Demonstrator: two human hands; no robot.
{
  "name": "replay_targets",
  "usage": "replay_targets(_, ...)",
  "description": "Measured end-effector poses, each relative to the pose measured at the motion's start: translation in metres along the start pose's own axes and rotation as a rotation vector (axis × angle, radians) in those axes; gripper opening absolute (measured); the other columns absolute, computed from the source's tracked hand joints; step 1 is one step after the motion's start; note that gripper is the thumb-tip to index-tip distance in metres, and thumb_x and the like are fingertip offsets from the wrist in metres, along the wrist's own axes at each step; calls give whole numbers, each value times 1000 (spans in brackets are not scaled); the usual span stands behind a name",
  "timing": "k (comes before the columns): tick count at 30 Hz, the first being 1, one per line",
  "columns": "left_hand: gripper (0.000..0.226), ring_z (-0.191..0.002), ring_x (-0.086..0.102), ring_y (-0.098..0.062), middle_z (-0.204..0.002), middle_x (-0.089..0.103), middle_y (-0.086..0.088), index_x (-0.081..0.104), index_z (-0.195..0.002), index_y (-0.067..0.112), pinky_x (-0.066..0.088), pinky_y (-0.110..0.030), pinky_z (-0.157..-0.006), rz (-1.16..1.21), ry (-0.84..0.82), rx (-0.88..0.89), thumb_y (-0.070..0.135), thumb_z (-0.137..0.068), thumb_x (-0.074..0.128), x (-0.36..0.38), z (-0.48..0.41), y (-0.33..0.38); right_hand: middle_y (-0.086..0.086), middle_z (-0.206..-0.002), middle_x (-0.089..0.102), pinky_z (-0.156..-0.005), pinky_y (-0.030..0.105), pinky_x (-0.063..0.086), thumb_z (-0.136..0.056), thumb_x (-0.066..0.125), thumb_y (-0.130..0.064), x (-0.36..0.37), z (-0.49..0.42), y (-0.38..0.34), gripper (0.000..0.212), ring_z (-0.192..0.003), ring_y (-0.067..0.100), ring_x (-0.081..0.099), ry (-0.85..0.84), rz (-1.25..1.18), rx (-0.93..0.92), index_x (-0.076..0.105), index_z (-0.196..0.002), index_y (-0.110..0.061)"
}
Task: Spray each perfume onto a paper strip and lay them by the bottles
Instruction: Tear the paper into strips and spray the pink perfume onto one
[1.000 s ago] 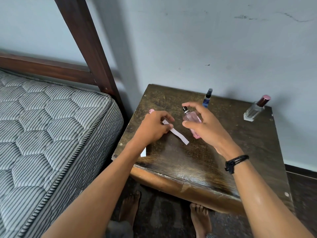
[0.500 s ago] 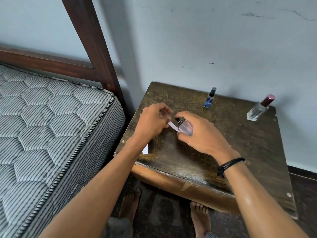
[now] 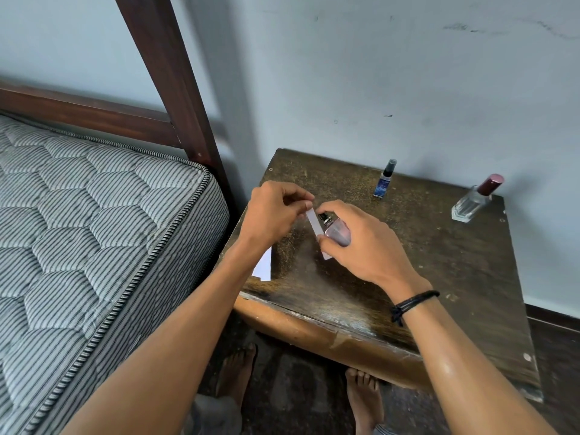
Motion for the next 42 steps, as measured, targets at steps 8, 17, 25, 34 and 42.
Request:
replay_targets(8,9,-77,71,-7,-81,76,11,81,-92,23,60,-30,-79,-44,26,26,17,-86,78,-1,0,1,-13,-122,65,-69,40,58,-95,64,-48,13,3,0,37,-88,22,68,47,-50,3,50,-129,-43)
replay_targets(17,8,-63,73,-8,-78,76,1,80,-91,13,62,-24,-67,21,-2,-6,7,-86,76,0,0,-2,-12,-116,66,-64,40,58,-94,64,-44,19,6,1,36,-82,22,68,151,-96,15,54,-129,-38)
replay_targets(25,7,-60,72,-7,-75,75,2,80,-91,13,61,-22,-65,33,-11,-17,9,-87,77,0,1,-2,-12,-113,67,-63,40,57,-93,67,-41,21,8,-2,36,-77,19,65,144,-97,-10,56,-128,-38)
replay_targets(34,7,-66,73,-12,-80,75,-3,80,-92,11,56,-15,-59,72,-27,-50,8,-87,77,2,1,-1,-11,-113,67,-61,40,57,-92,67,-39,21,8,-1,37,-75,19,64,153,-86,-2,56,-127,-36)
replay_targets(42,8,-68,74,-14,-80,74,-1,79,-94,12,61,-21,-63,87,-40,-51,8,-88,77,3,1,-2,-9,-113,68,-61,40,56,-91,67,-38,22,8,-1,38,-75,21,65,151,-66,-9,55,-128,-36)
Point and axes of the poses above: each hand's wrist, its own z-axis away from the middle knuckle, its own x-axis out of the palm, y = z × x, the point moved 6 cm from there along -z, towards the middle knuckle
